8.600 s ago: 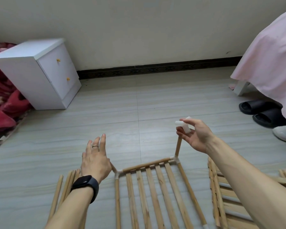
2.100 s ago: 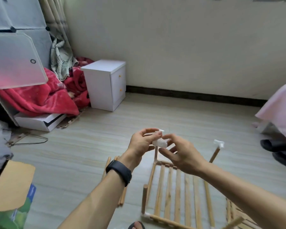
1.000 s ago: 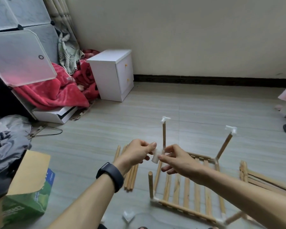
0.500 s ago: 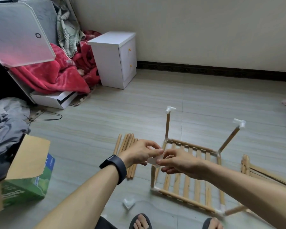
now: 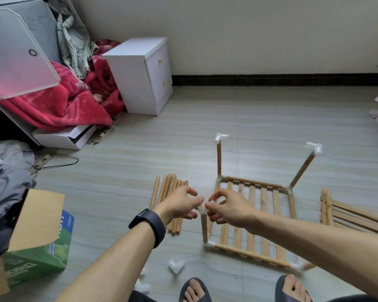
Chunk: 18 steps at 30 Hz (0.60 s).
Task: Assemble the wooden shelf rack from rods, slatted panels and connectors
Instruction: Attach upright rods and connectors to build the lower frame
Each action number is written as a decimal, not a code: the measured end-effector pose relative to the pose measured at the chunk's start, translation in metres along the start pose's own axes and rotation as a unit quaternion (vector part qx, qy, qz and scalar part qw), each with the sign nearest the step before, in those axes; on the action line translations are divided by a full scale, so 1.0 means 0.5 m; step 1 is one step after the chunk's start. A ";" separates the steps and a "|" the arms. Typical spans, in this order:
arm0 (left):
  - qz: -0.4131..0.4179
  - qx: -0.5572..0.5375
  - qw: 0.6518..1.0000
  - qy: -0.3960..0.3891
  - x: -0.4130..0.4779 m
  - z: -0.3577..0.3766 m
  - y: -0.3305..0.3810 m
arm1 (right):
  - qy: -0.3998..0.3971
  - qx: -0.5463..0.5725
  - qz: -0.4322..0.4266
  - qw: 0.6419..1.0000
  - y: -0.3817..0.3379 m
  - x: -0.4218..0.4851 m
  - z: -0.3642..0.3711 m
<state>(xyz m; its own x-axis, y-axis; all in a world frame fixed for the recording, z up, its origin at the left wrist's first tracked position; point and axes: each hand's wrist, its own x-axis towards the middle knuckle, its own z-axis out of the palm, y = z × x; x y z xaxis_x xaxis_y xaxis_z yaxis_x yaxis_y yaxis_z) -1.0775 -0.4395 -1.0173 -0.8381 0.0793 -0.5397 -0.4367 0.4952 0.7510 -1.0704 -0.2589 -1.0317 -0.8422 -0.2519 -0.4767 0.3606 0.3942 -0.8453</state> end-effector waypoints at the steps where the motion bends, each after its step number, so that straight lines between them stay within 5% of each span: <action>1: -0.003 0.009 1.000 -0.003 0.001 0.002 -0.001 | 0.003 -0.002 0.003 1.000 0.002 0.001 0.002; 18: 0.041 0.093 0.995 -0.016 0.010 0.023 -0.011 | -0.049 -0.044 0.045 0.997 0.017 -0.005 0.014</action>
<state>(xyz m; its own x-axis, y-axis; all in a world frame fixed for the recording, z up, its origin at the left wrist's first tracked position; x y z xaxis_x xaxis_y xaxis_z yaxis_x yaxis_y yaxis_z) -1.0754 -0.4318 -1.0284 -0.8564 0.1527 -0.4932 -0.2966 0.6364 0.7121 -1.0623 -0.2608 -1.0394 -0.7630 -0.2956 -0.5748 0.3933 0.4934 -0.7758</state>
